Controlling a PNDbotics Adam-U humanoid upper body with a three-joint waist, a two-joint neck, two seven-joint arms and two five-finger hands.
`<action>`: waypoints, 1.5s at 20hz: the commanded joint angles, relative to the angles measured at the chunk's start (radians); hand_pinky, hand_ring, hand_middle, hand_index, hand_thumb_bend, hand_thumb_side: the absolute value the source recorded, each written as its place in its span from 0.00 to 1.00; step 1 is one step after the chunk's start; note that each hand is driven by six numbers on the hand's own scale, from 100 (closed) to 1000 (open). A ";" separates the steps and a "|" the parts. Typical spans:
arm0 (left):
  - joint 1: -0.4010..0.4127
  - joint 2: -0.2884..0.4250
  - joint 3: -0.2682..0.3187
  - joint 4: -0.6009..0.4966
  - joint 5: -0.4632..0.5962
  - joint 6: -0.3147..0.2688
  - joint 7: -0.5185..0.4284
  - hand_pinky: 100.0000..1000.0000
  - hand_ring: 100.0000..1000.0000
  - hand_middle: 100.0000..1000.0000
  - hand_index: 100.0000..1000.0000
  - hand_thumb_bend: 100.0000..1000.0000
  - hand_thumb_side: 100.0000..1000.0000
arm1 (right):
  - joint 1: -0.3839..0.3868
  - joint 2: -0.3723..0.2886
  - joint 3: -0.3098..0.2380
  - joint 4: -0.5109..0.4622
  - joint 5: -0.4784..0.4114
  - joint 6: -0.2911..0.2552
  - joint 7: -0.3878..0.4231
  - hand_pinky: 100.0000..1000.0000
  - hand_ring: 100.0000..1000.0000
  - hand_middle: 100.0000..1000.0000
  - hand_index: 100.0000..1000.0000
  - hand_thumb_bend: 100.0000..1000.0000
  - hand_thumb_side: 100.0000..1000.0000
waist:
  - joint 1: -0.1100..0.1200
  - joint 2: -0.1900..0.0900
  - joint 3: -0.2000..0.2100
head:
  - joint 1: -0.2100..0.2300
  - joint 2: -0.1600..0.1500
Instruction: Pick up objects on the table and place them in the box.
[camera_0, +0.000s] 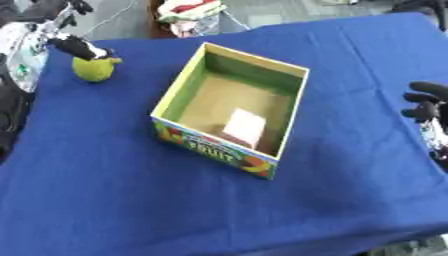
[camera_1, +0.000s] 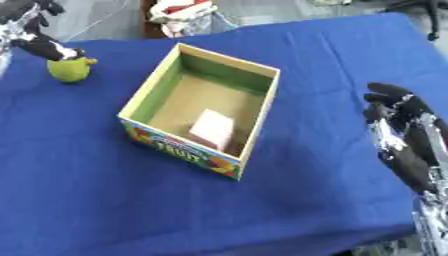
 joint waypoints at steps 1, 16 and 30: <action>-0.023 0.014 0.027 0.051 -0.025 0.027 0.029 0.67 0.66 0.73 0.84 0.54 0.20 | -0.008 -0.010 -0.004 -0.009 -0.002 -0.002 -0.003 0.71 0.81 0.80 0.81 0.00 0.50 | -0.003 -0.013 -0.002 | 0.000 -0.009; 0.006 -0.032 0.040 0.143 -0.046 0.098 0.176 0.65 0.65 0.74 0.83 0.47 0.14 | -0.007 -0.005 -0.004 -0.009 -0.006 -0.003 -0.001 0.71 0.81 0.80 0.81 0.00 0.50 | -0.008 -0.007 -0.010 | 0.010 -0.011; 0.011 -0.031 0.039 0.095 0.018 0.123 0.381 0.39 0.39 0.36 0.49 0.06 0.00 | -0.007 -0.004 -0.005 -0.008 -0.008 -0.003 0.001 0.71 0.81 0.80 0.81 0.00 0.50 | -0.010 -0.006 -0.008 | 0.008 -0.009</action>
